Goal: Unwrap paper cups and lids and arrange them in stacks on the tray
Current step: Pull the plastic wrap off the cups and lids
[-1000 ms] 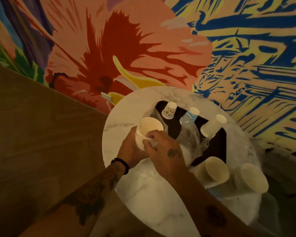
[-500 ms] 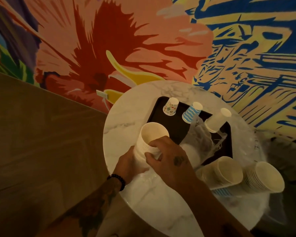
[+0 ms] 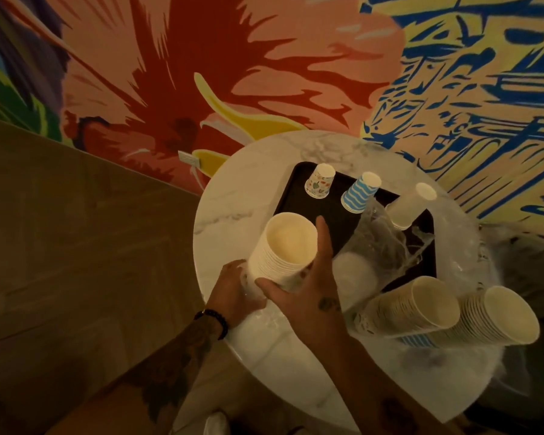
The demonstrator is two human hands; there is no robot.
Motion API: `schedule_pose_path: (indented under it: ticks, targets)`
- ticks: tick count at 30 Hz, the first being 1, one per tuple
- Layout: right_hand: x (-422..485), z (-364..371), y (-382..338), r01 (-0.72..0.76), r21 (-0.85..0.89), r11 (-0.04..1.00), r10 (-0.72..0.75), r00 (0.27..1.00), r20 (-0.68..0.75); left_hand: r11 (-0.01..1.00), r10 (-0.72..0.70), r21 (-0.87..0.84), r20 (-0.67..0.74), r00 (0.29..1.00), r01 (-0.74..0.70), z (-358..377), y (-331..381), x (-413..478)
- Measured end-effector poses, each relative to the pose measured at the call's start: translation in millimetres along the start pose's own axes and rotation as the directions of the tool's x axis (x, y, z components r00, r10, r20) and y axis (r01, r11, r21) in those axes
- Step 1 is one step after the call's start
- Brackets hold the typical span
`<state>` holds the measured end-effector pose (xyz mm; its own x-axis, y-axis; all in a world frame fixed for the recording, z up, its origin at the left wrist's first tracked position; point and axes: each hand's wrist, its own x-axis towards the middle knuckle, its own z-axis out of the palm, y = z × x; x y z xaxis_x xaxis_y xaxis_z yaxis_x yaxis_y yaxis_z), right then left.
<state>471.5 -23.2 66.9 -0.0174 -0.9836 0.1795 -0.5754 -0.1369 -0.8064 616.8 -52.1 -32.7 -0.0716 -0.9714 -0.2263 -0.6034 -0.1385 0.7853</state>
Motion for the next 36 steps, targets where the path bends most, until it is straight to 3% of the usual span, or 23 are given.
schedule_pose_path:
  ticks: [2,9,12,16,20,25,29,31,36]
  targets:
    - [3,8,5,-0.044,0.103,0.994,0.044,0.999,-0.006,1.000,-0.026,-0.004,0.008,1.000,0.026,-8,-1,-3]
    - [17,28,-18,-0.111,0.188,0.976,0.112,0.994,0.007,0.996,-0.060,-0.068,-0.050,0.997,0.056,-30,12,-3]
    - [28,28,-28,-0.053,0.165,0.985,0.051,0.999,0.019,0.994,-0.111,-0.019,-0.062,0.992,0.110,-39,10,-3]
    - [40,25,-36,-0.068,0.223,0.972,0.058,0.997,0.051,0.994,-0.057,0.094,-0.074,0.996,0.064,-57,0,-13]
    - [44,25,-41,-0.094,0.243,0.965,0.081,0.995,0.061,0.994,-0.021,0.100,-0.106,0.994,0.032,-68,-13,-20]
    - [38,28,-44,-0.161,0.266,0.950,0.145,0.986,0.077,0.974,-0.087,0.203,-0.083,0.993,0.102,-77,-16,-24]
    - [37,28,-45,-0.144,0.254,0.957,0.147,0.989,0.006,0.949,-0.142,0.278,-0.034,0.989,0.146,-84,-27,-34]
    - [37,28,-43,-0.141,0.264,0.954,0.149,0.989,-0.012,0.948,-0.194,0.243,-0.070,0.979,0.205,-88,-31,-40]
    - [31,35,-31,-0.161,0.264,0.951,0.175,0.984,-0.033,0.945,-0.327,-0.069,-0.175,0.929,0.320,-102,-42,-47]
